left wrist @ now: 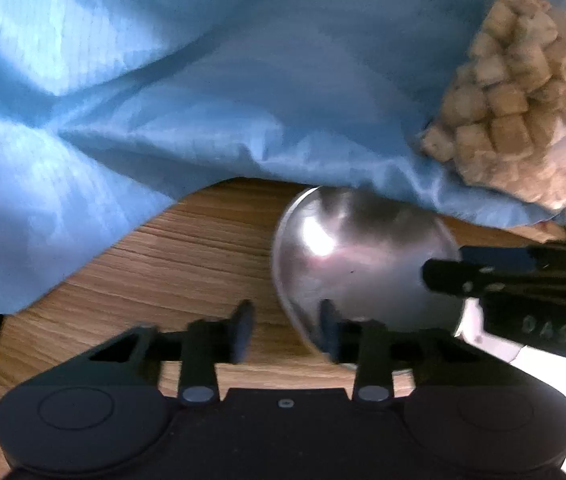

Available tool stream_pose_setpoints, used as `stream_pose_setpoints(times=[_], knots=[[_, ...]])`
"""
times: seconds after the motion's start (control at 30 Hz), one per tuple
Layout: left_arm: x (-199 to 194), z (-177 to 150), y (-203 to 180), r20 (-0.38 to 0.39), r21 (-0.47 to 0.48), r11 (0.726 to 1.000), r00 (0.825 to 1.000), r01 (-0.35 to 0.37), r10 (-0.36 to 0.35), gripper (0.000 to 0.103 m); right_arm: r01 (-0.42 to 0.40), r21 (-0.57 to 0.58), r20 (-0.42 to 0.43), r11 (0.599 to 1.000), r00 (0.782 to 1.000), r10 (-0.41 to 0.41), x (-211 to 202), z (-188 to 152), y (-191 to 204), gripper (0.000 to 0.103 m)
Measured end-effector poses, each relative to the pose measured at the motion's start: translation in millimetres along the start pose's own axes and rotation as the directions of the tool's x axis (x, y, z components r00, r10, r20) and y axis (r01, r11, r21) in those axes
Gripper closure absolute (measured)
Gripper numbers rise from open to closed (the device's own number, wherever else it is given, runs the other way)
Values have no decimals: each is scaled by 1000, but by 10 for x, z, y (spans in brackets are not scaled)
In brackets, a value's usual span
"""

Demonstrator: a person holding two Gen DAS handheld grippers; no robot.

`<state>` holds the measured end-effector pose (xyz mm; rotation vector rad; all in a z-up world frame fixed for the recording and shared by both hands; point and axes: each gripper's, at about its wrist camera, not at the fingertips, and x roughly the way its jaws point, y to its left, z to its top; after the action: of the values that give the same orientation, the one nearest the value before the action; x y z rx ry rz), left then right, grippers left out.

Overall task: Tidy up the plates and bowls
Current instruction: 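Reach both grippers to the steel bowl and close on its rim, then lift the steel bowl with both grippers and carry it over the stacked plates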

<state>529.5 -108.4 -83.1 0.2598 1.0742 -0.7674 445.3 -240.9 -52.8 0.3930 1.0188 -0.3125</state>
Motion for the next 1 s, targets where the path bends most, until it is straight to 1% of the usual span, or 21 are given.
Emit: stream_pose_setpoints(times=[0.03,0.1,0.13,0.37,0.47,0.53,0.6,0.77,1.0], knots=[[8,-4,-14,0,1,1000,1000,3,-3,80,-3,-1,-3,1000,1000,3,7,-9,3,70],[13,-9,-43,6,4,1000,1000,-10,10,80,-7,0,-14,1000,1000,7,28,-15,2,70],[12,-10,-38,-15,11,1000,1000,-1,1,80,-6,-4,-14,1000,1000,6,37,-11,4,70],[0,15,41,-5,-41,999,1000,-13,13,83,-40,-39,-19,998,999,39,104,33,9,71],[-22,-3,76,12,-73,997,1000,-23,24,85,-54,-50,-24,997,998,53,108,27,0,77],[-34,-12,113,13,-90,995,999,-30,31,86,-74,-45,-34,996,997,72,95,29,-31,83],[-83,-29,151,22,-111,993,999,-31,34,87,-98,-39,-42,994,994,96,73,18,-58,84],[-266,-93,184,43,-128,990,997,-58,64,89,-146,-73,-58,987,988,142,-21,-55,-29,84],[-448,-232,282,36,-169,982,995,-87,95,89,-196,-124,-68,973,980,189,-92,-109,123,84]])
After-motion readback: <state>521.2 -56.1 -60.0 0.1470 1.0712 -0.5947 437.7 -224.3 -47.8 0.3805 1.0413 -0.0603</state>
